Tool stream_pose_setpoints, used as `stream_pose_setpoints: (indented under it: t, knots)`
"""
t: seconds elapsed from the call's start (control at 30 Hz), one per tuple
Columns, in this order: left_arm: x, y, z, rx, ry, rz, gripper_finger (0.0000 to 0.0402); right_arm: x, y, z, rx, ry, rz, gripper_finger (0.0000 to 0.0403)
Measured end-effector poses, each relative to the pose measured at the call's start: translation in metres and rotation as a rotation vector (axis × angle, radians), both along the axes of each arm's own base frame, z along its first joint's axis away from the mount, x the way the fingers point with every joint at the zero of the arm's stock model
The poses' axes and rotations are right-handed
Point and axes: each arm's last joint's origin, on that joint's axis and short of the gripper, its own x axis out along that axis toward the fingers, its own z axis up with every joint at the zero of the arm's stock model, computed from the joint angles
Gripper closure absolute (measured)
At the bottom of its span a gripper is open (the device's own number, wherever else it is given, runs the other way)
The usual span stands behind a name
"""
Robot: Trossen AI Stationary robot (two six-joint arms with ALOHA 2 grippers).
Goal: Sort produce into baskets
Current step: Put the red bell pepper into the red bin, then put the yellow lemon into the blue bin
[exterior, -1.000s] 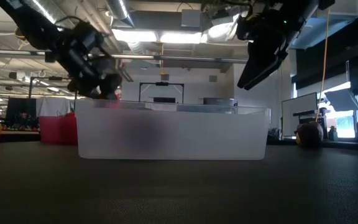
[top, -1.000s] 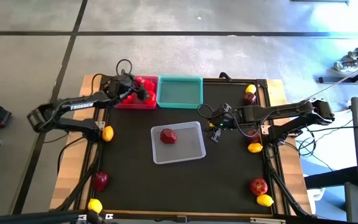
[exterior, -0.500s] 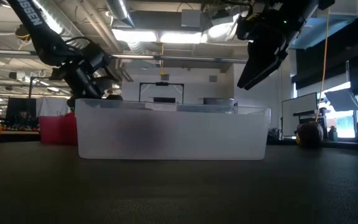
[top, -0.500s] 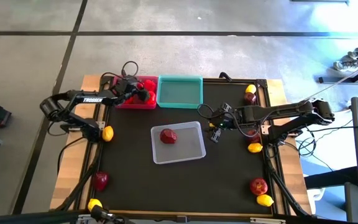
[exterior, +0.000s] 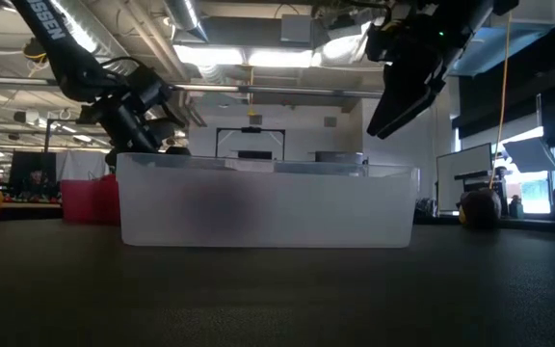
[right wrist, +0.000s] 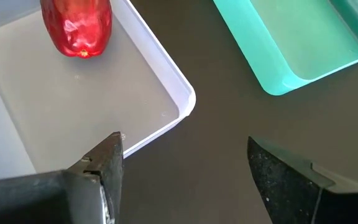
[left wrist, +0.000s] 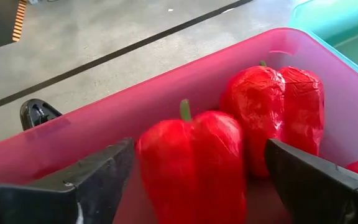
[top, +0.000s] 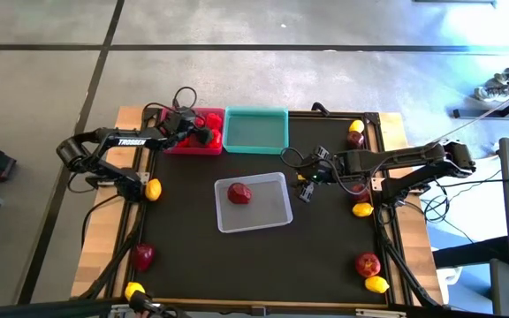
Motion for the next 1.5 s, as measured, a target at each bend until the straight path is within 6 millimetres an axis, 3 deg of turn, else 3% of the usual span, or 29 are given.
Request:
stream_pose_setpoints:
  t: [0.2, 0.5, 0.93, 1.5]
  knots:
    - [0.000, -0.001, 0.001, 0.003, 0.002, -0.007, 0.0016, 0.000, 0.000, 0.000, 0.000, 0.000, -0.001, 0.0137]
    - [0.002, -0.014, 0.021, 0.058, 0.061, -0.115, 0.0022, 0.000, 0.000, 0.000, 0.000, -0.001, -0.002, 0.0137]
    - [-0.002, -0.025, 0.049, 0.143, -0.033, -0.126, 0.0023, 0.000, 0.000, 0.000, 0.000, -0.001, -0.002, 0.0137]
    - [0.022, -0.086, 0.079, 0.173, -0.235, -0.480, 0.0023, 0.000, 0.000, 0.000, 0.012, -0.001, 0.005, 0.0137]
